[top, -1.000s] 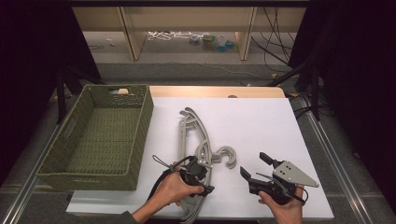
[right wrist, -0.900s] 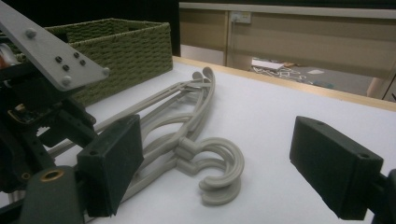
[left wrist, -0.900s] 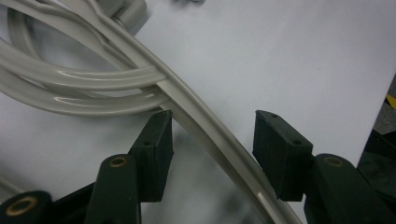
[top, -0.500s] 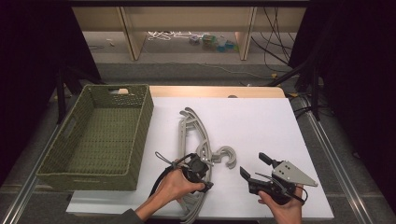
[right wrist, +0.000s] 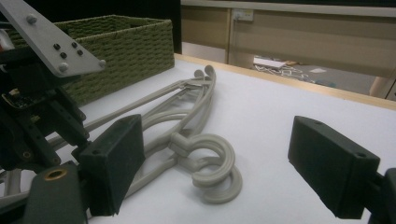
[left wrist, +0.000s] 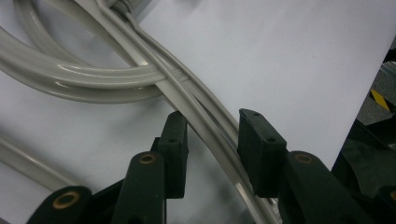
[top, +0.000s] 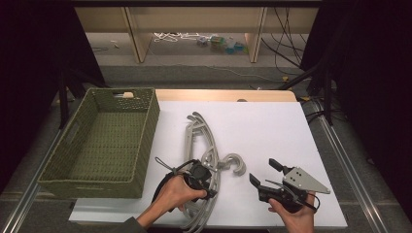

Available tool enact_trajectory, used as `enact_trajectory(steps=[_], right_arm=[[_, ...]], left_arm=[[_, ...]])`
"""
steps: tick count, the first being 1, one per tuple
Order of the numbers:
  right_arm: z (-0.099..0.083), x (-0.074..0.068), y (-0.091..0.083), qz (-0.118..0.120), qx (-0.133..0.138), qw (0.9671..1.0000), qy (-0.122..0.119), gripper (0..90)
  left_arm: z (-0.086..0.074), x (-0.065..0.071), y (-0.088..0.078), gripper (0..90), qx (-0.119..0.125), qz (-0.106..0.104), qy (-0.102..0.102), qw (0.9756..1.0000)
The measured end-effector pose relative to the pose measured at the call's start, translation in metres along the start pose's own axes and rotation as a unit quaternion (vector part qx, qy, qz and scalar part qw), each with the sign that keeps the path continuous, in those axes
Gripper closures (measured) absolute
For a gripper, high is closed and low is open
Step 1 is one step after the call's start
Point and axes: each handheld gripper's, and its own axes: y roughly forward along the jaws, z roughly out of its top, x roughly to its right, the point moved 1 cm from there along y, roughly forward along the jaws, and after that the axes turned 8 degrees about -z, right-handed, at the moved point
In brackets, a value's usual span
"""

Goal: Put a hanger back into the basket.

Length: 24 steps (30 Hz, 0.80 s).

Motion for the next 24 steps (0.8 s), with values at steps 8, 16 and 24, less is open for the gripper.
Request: enact_trajectory(steps=[8, 16, 24], right_arm=[[0.0, 0.0, 0.0, -0.003, 0.003, 1.0, 0.0, 19.3], [0.0, 0.0, 0.001, -0.005, 0.001, 1.0, -0.003, 19.3], [0.0, -0.001, 0.001, -0.001, -0.003, 1.0, -0.003, 19.3]], left_arm=[[-0.003, -0.005, -0.009, 65.3, 0.003, -0.016, -0.011, 0.9998], [-0.012, -0.01, -0.03, 68.0, 0.012, -0.011, -0.006, 0.9998], [-0.028, -0.009, -0.056, 72.2, 0.003, 0.026, 0.008, 0.9996]])
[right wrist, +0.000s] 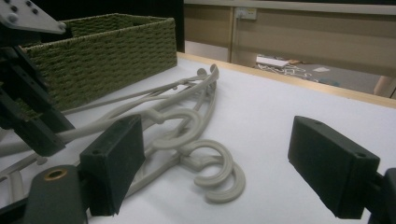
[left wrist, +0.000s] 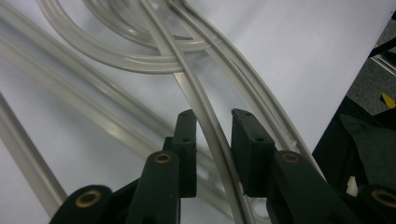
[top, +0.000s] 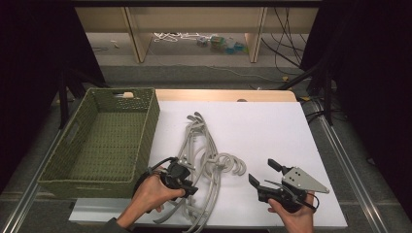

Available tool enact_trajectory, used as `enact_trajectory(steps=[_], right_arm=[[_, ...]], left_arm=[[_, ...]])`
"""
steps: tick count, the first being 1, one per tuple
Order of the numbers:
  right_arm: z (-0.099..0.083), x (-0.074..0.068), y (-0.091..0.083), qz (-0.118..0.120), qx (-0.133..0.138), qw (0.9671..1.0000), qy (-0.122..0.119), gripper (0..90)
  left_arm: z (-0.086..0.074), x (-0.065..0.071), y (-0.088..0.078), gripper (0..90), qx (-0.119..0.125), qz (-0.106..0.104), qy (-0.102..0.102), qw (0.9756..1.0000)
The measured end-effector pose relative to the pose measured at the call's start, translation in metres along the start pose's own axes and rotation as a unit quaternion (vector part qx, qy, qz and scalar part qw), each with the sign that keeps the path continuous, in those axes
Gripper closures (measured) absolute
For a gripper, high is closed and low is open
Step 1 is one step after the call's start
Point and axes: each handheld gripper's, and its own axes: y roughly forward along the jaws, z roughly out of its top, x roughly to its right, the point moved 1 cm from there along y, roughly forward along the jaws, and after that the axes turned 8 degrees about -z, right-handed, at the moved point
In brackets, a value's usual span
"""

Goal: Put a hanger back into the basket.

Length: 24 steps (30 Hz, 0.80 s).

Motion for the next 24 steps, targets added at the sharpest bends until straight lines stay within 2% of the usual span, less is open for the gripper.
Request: enact_trajectory(steps=[1, 3, 4, 8, 9, 10, 11, 12, 13, 14, 15, 16, 18, 19, 20, 22, 24], right_arm=[[0.0, 0.0, 0.0, 0.001, 0.0, 1.0, -0.001, 19.3], [0.0, 0.0, 0.0, 0.002, 0.001, 1.0, -0.001, 19.3], [0.0, 0.0, 0.0, 0.002, 0.001, 1.0, 0.0, 19.3], [0.0, 0.0, 0.001, 0.003, 0.001, 1.0, -0.001, 19.3], [-0.001, -0.001, 0.002, 0.007, 0.004, 1.0, 0.005, 19.3], [-0.001, -0.001, 0.002, 0.007, 0.004, 1.0, 0.005, 19.3], [0.0, 0.0, 0.002, 0.007, 0.002, 1.0, 0.0, 19.4], [0.0, 0.0, 0.002, 0.009, 0.003, 1.0, 0.002, 19.4], [0.0, 0.0, 0.001, 0.006, -0.001, 1.0, -0.002, 19.4], [-0.001, 0.0, 0.002, 0.008, 0.001, 1.0, 0.0, 19.4], [-0.001, 0.0, 0.002, 0.008, 0.001, 1.0, 0.0, 19.4], [-0.001, 0.0, 0.002, 0.005, -0.006, 1.0, -0.003, 19.4], [-0.001, -0.001, 0.003, 0.01, -0.004, 0.9999, -0.001, 19.7], [-0.001, -0.001, 0.003, 0.011, -0.005, 0.9999, -0.001, 19.8], [-0.001, -0.001, 0.003, 0.014, -0.005, 0.9999, 0.0, 19.9], [-0.002, -0.001, 0.004, 0.011, -0.002, 0.9999, 0.002, 19.8], [-0.002, -0.001, 0.004, 0.012, 0.0, 0.9999, 0.001, 19.8]], left_arm=[[-0.002, -0.002, -0.007, 72.6, 0.009, -0.005, -0.007, 0.9999], [-0.003, -0.004, -0.01, 73.3, 0.007, -0.001, -0.006, 1.0], [-0.004, -0.005, -0.017, 73.6, 0.009, 0.013, -0.004, 0.9999], [-0.004, -0.006, -0.027, 74.9, 0.011, 0.014, -0.006, 0.9998], [-0.005, -0.009, -0.035, 76.7, 0.012, 0.028, 0.007, 0.9995], [-0.005, -0.009, -0.035, 79.2, 0.012, 0.028, 0.007, 0.9995], [-0.006, -0.014, -0.042, 81.8, 0.028, 0.023, 0.013, 0.9992], [-0.007, -0.015, -0.043, 80.3, 0.036, 0.008, 0.007, 0.9993], [-0.007, -0.017, -0.046, 80.2, 0.024, -0.007, 0.018, 0.9995], [-0.006, -0.013, -0.043, 81.3, 0.056, -0.006, -0.006, 0.9984], [-0.006, -0.013, -0.043, 82.0, 0.056, -0.006, -0.006, 0.9984], [-0.005, -0.016, -0.046, 82.1, 0.015, 0.036, 0.02, 0.999], [-0.007, -0.02, -0.047, 82.1, 0.018, 0.02, 0.018, 0.9995], [-0.008, -0.021, -0.049, 82.1, 0.021, 0.014, 0.023, 0.9994], [-0.008, -0.02, -0.048, 82.1, 0.05, 0.006, 0.003, 0.9987], [-0.008, -0.026, -0.053, 82.1, 0.036, -0.007, 0.02, 0.9991], [-0.008, -0.03, -0.056, 82.1, 0.048, -0.015, 0.013, 0.9986]])
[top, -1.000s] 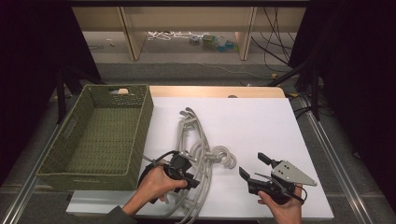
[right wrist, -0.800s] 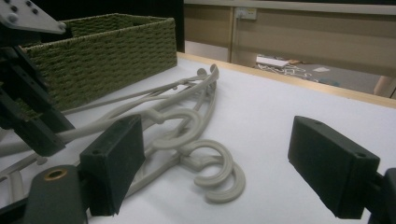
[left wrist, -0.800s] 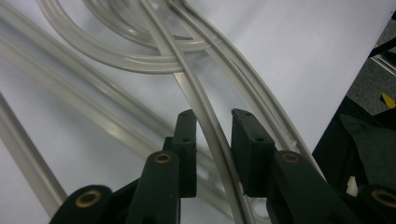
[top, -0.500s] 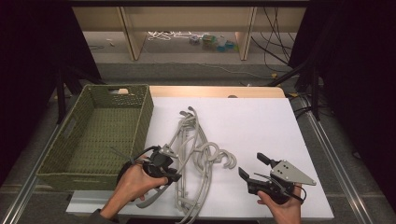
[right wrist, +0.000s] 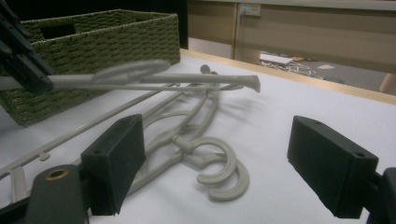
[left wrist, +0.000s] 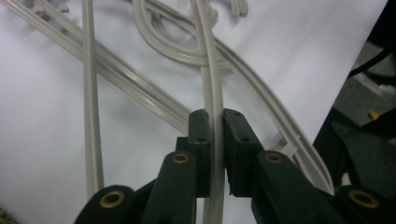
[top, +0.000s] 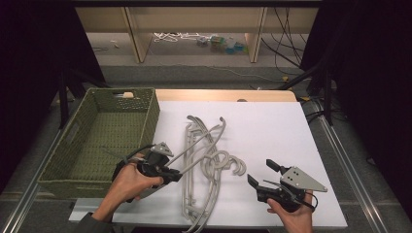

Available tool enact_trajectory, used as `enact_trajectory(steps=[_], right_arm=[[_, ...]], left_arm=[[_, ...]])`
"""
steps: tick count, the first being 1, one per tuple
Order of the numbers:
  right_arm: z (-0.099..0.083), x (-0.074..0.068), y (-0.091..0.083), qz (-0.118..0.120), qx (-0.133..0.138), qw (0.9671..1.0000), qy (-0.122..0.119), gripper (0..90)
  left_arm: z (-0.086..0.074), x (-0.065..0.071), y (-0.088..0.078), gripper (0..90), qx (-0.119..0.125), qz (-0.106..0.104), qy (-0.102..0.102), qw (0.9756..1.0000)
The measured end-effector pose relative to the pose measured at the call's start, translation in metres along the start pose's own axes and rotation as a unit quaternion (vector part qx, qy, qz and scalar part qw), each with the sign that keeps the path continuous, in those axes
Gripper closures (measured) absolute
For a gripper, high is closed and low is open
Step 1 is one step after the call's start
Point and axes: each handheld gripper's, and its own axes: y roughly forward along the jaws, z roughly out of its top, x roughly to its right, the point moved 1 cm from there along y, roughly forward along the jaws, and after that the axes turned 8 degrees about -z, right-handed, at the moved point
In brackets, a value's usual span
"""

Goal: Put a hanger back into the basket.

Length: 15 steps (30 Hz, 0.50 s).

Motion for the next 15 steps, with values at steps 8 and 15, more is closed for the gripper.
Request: enact_trajectory(steps=[8, 15], right_arm=[[0.001, 0.001, -0.001, -0.003, -0.002, 1.0, -0.002, 19.9], [0.001, 0.001, -0.002, -0.003, -0.006, 1.0, -0.004, 19.9]], left_arm=[[0.004, -0.011, -0.017, 82.1, 0.096, -0.053, -0.054, 0.9926], [0.007, -0.017, -0.036, 82.0, 0.139, -0.099, -0.076, 0.9824]])
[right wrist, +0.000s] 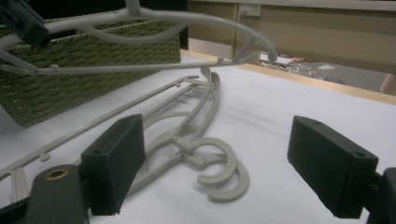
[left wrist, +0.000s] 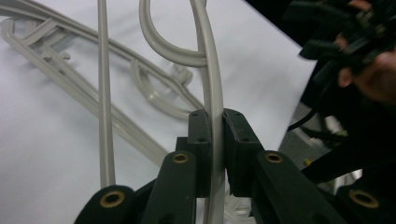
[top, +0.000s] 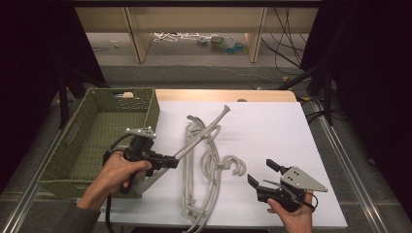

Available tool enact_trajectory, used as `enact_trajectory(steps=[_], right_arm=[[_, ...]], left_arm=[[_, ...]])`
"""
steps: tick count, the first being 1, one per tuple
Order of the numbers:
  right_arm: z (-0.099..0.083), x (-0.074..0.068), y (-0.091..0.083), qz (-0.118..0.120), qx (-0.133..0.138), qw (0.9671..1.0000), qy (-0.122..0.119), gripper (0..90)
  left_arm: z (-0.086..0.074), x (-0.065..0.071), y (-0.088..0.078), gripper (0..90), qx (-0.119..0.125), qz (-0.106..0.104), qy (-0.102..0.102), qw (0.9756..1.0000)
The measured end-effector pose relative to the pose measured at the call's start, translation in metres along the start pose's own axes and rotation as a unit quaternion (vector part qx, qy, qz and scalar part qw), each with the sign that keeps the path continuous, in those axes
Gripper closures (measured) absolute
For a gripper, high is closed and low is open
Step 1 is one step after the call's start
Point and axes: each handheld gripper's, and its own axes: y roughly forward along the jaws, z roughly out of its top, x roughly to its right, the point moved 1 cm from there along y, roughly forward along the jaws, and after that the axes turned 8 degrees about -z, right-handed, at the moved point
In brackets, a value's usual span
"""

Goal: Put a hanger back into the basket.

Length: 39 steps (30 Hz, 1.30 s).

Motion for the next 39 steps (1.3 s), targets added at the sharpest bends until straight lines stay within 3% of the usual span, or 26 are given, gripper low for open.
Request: enact_trajectory(steps=[1, 6, 7, 8, 10, 15, 18, 25, 31, 39], right_arm=[[0.0, 0.0, 0.001, 0.002, 0.005, 1.0, 0.006, 19.8], [0.0, 0.0, 0.001, 0.002, 0.005, 1.0, 0.005, 19.8], [-0.001, -0.001, 0.002, 0.004, 0.007, 0.9999, 0.008, 19.8], [0.0, 0.0, 0.001, 0.002, 0.004, 1.0, 0.005, 19.8], [0.0, 0.0, 0.001, 0.003, 0.004, 1.0, 0.006, 19.8], [-0.001, 0.0, 0.001, 0.003, 0.002, 1.0, 0.007, 19.8], [-0.001, 0.0, 0.001, 0.003, 0.001, 1.0, 0.008, 19.8], [0.0, 0.001, 0.0, 0.0, 0.001, 1.0, 0.006, 19.6], [-0.001, 0.0, 0.001, 0.003, 0.005, 1.0, 0.008, 19.1], [-0.001, 0.0, 0.001, 0.002, 0.003, 1.0, 0.007, 18.8]], left_arm=[[0.002, 0.001, -0.006, 82.1, 0.007, -0.01, -0.002, 0.9999], [0.01, 0.005, -0.022, 82.0, 0.018, -0.021, -0.002, 0.9996], [0.013, 0.002, -0.024, 82.1, 0.024, -0.025, 0.024, 0.9991], [0.013, 0.002, -0.024, 82.1, 0.024, -0.025, 0.024, 0.9991], [0.015, 0.007, -0.035, 82.1, 0.028, -0.032, -0.001, 0.9991], [0.019, 0.01, -0.051, 82.0, 0.034, -0.029, -0.002, 0.999], [0.023, 0.013, -0.068, 82.1, 0.047, -0.036, -0.004, 0.9982], [0.025, 0.011, -0.105, 82.1, 0.073, -0.006, 0.002, 0.9973], [0.02, 0.008, -0.128, 82.1, 0.083, 0.012, -0.008, 0.9964], [0.003, -0.014, -0.158, 82.1, 0.107, 0.034, -0.025, 0.9933]])
